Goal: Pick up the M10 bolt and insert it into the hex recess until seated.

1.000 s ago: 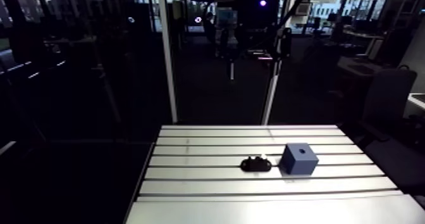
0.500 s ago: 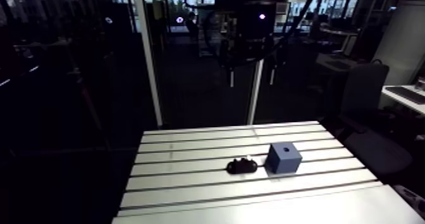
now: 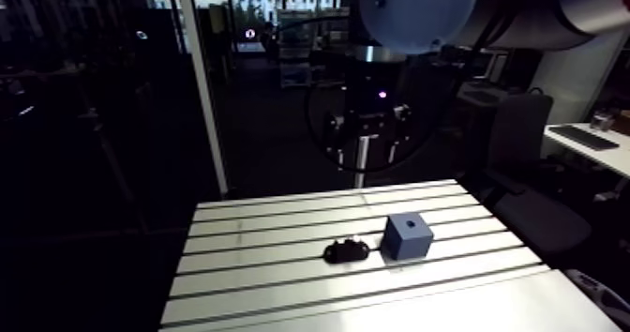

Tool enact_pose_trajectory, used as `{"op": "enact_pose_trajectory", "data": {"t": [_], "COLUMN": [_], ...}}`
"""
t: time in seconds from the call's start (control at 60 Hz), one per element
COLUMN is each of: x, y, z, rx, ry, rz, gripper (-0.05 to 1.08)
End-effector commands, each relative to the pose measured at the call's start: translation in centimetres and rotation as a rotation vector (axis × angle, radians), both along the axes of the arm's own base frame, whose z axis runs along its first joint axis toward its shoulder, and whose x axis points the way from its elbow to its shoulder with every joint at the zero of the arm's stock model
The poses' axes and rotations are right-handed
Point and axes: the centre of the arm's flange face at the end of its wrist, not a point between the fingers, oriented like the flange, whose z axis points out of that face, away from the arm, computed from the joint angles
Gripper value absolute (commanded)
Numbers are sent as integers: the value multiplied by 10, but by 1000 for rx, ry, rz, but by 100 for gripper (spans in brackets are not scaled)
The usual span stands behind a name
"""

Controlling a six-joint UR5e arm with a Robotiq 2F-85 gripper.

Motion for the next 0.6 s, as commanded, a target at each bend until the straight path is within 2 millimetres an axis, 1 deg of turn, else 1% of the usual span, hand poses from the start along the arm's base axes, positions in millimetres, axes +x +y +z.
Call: {"op": "enact_pose_trajectory", "data": {"t": [0.017, 0.083, 0.1, 0.233, 0.283, 0.333, 0.367, 0.383, 0.4, 0.417, 0.433, 0.45, 0.467, 0.483, 0.5, 0.567, 0.6], "x": [7, 9, 9, 9, 9, 9, 10, 10, 11, 11, 11, 11, 11, 11, 10, 11, 11], "y": [6, 10, 11, 8, 11, 12, 11, 11, 11, 11, 11, 11, 12, 12, 12, 12, 12], "z": [-25, -30, -34, -46, -54, -59, -65, -65, -69, -69, -74, -74, -79, -79, -82, -86, -89], "rx": [13, 12, 10, -22, -36, -40, -45, -45, -46, -46, -47, -47, -48, -48, -49, -46, -45], "ry": [45, 49, 46, 57, 65, 69, 74, 74, 70, 70, 64, 64, 57, 57, 54, 50, 49], "rz": [30, 23, 22, 23, 18, 16, 16, 16, 16, 16, 16, 16, 14, 14, 12, 7, 8], "gripper": [1, 1, 1, 3, 7, 9, 16, 16, 20, 20, 24, 24, 28, 28, 32, 36, 36]}}
